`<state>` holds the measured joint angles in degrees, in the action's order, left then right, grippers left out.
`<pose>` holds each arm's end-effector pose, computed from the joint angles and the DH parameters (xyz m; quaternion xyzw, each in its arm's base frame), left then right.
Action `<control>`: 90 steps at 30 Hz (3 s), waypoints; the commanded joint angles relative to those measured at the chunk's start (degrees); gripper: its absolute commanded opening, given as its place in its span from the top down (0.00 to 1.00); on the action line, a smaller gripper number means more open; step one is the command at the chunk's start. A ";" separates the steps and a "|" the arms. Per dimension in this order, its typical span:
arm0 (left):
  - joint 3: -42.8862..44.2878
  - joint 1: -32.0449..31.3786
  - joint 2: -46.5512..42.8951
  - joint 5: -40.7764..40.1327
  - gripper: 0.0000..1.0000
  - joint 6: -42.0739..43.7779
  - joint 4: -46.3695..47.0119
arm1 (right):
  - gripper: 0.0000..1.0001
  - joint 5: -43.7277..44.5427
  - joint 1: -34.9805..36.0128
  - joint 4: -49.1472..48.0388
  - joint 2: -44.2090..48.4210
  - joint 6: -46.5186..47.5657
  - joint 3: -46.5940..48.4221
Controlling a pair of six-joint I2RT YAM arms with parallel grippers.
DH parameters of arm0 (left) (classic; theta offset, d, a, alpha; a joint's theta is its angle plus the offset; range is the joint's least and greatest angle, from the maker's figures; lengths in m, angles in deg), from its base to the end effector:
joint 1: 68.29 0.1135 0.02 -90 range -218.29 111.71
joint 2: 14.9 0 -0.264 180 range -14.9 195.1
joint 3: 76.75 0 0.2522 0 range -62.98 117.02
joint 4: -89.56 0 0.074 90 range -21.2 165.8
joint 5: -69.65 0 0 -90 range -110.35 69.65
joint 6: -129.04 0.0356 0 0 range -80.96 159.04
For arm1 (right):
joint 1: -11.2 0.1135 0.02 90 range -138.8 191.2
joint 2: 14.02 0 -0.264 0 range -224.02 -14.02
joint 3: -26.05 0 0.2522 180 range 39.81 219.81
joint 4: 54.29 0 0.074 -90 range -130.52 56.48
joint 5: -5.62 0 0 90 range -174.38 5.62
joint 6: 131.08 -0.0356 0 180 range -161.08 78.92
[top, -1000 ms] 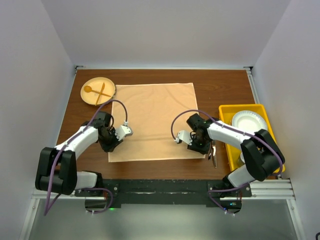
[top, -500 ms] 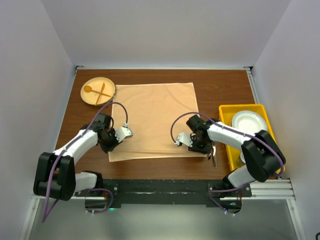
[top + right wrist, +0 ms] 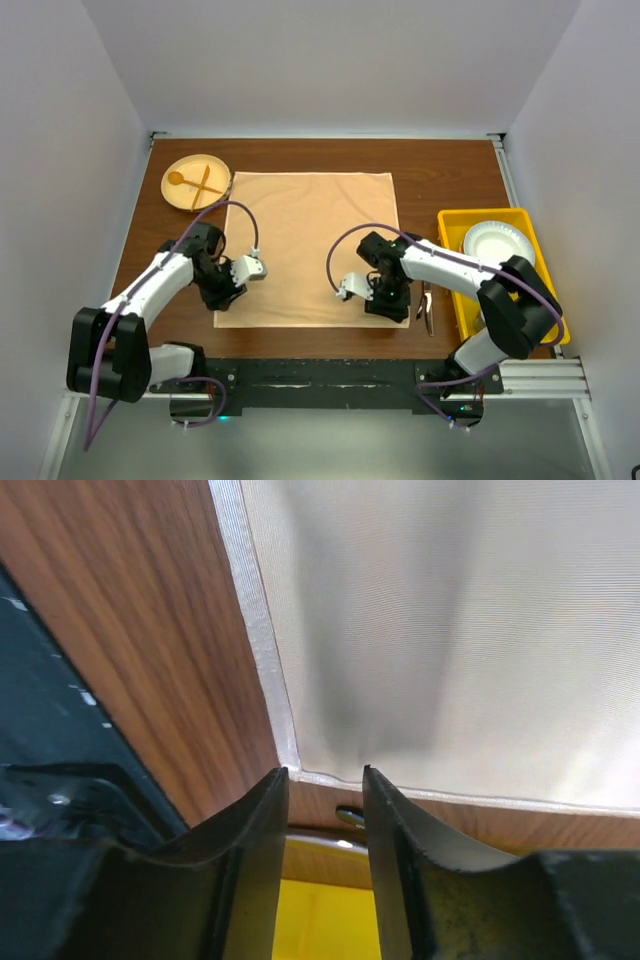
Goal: Fold the napkin into a case and place the utensils inside
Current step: Smooth out the napkin at the center of the board, then pick up the flattened napkin from the center of the board.
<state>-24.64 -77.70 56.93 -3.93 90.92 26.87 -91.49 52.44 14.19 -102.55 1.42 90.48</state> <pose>0.1852 -0.0409 0.1720 0.5115 0.8448 -0.1091 0.1127 0.1765 0.1606 0.1652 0.6650 -0.7440 -0.0622 0.0218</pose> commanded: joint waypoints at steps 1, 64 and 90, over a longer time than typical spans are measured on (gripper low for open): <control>7.87 -0.08 -3.36 8.35 0.54 2.97 -7.23 | 0.52 -5.80 -0.19 5.65 3.09 -2.94 8.80; 71.16 3.96 56.57 -3.94 0.52 -42.83 30.82 | 0.11 -7.57 -29.45 -12.69 -26.17 -28.86 45.65; 78.72 6.16 66.77 -6.58 0.64 -43.00 32.23 | 0.39 3.86 -34.55 -28.26 -43.92 -44.08 62.88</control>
<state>51.32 -72.54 123.24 -11.64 48.47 57.73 -89.57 17.99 -11.88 -146.17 -42.03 149.74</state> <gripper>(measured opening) 0.364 0.628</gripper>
